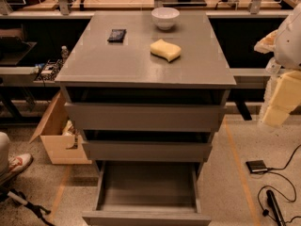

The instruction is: Place sponge into bottom drawer

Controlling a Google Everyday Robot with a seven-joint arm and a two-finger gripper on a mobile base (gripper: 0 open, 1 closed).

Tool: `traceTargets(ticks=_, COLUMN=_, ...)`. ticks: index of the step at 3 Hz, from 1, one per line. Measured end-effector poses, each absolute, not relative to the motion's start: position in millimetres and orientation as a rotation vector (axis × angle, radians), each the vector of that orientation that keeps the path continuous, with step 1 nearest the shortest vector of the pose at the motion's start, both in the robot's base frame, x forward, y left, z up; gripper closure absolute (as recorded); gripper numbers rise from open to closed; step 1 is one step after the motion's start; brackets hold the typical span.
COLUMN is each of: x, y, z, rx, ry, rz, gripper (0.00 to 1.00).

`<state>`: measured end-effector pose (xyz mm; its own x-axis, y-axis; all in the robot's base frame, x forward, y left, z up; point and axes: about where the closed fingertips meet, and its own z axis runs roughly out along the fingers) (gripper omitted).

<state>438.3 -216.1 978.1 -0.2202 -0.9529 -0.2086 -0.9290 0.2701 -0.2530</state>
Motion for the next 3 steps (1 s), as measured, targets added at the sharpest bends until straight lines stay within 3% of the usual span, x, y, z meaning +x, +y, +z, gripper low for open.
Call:
traceTargets(ticks=2, x=460, y=-200, z=971, rx=-1.69, ry=2.207, rz=-0.042, gripper=0.0)
traceTargets(ticks=3, x=532, y=-143, z=957, rx=-1.599, ry=2.139, rz=0.144, gripper=0.0)
